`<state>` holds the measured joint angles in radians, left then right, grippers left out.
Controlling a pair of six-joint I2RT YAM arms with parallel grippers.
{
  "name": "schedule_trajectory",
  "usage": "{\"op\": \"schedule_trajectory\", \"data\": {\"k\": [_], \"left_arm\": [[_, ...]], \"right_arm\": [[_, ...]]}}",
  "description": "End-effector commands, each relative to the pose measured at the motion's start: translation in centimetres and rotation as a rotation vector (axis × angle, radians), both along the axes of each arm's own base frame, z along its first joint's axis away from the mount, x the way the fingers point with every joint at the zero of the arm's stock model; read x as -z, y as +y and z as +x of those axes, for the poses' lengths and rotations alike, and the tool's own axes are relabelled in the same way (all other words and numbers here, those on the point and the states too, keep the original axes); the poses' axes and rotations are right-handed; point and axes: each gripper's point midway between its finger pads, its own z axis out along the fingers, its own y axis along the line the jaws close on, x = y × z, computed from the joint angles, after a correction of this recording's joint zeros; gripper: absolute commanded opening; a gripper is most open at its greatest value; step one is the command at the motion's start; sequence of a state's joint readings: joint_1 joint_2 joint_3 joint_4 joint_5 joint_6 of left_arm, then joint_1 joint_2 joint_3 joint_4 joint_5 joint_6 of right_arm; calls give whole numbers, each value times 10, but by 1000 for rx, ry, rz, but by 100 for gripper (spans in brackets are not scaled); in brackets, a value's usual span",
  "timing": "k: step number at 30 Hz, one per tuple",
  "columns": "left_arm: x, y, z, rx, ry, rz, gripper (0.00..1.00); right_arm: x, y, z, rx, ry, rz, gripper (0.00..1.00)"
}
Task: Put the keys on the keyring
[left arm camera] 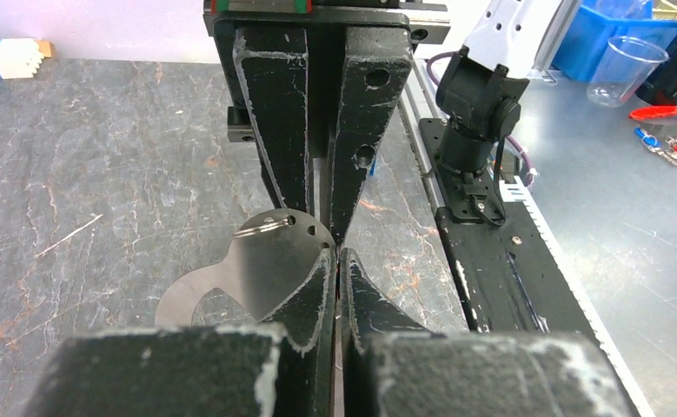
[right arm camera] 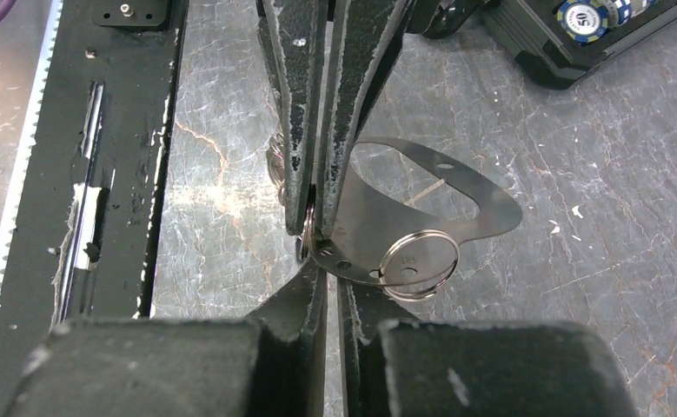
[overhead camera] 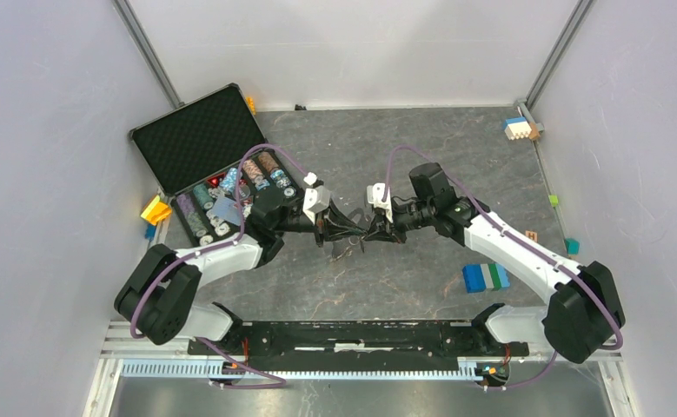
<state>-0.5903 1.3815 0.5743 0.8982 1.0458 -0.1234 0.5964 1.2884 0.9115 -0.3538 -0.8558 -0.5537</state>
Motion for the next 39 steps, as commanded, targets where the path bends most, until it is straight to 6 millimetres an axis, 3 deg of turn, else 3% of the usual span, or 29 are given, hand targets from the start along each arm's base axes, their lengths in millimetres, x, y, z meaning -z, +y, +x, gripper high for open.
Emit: {"op": "schedule_trajectory", "data": {"k": [1, 7, 14, 25, 32, 39], "left_arm": [[-17, -2, 10, -60, -8, -66, 2], [-20, -3, 20, -113, 41, -109, 2], [-21, -3, 26, -144, 86, -143, 2], [-26, 4, 23, -130, 43, -153, 2], [-35, 4, 19, -105, 39, -173, 2], [-37, 4, 16, -89, 40, -181, 2]], "right_arm": [[-14, 5, -1, -7, -21, 70, 8], [-13, 8, 2, 22, -9, 92, 5], [-11, 3, 7, 67, -37, 81, 8], [-25, -20, 15, 122, -178, 23, 33], [-20, -18, 9, 107, -156, 44, 49], [-22, -13, 18, 140, -151, 75, 55]]}}
